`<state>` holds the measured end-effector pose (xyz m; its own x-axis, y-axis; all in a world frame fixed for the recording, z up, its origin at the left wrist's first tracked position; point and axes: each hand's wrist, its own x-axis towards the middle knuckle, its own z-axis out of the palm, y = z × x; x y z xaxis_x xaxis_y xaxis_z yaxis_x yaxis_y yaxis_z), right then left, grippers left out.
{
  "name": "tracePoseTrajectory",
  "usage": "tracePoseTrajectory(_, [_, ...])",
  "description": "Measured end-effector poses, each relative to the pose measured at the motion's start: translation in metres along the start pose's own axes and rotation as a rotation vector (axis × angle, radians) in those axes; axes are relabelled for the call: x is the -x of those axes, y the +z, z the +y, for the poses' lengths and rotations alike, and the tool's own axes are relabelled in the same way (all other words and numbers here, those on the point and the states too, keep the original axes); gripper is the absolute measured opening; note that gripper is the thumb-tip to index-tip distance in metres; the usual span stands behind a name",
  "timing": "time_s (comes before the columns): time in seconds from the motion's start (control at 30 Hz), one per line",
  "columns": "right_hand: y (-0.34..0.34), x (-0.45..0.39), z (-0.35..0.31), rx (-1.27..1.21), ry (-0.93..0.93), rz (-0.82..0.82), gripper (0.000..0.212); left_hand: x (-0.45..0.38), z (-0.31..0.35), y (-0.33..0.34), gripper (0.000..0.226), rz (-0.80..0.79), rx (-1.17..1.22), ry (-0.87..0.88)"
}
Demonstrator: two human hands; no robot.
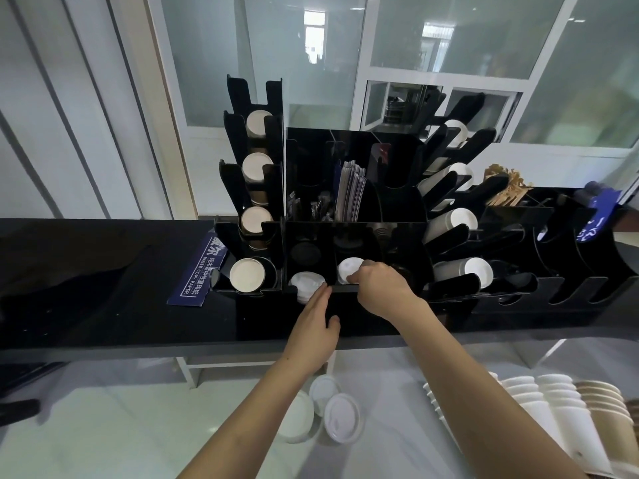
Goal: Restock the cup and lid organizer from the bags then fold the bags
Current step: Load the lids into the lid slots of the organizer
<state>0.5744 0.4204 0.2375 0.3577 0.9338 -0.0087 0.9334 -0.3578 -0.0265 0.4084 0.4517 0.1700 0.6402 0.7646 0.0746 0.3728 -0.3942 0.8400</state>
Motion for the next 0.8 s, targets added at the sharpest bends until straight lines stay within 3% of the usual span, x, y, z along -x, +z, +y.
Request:
tracePoseTrajectory(0.4, [-0.001,0.013,0.008,-0.136,-0.031,0.017,0.051,0.010,0.001,-0.004,0.060,0.011,0.069,-0.012])
tracePoseTrajectory(0.5, [0.008,0.024,0.009,-0.294,-0.003,0.166,0.049,0.019,-0.004,-0.003,0.056,0.039,0.099,-0.012])
tracePoseTrajectory(0.67, [0.044,0.062,-0.003,-0.439,-0.188,0.602,0.035,0.050,-0.022,0.002,0.042,0.162,0.127,-0.026])
tracePoseTrajectory(0.73, [0.067,0.082,-0.008,-0.516,-0.208,0.667,0.032,0.067,-0.037,0.006,0.036,0.202,0.118,-0.052])
tracePoseTrajectory(0.8, [0.096,0.102,-0.015,-0.587,-0.183,0.633,0.030,0.082,-0.056,0.012,0.032,0.235,0.079,-0.080])
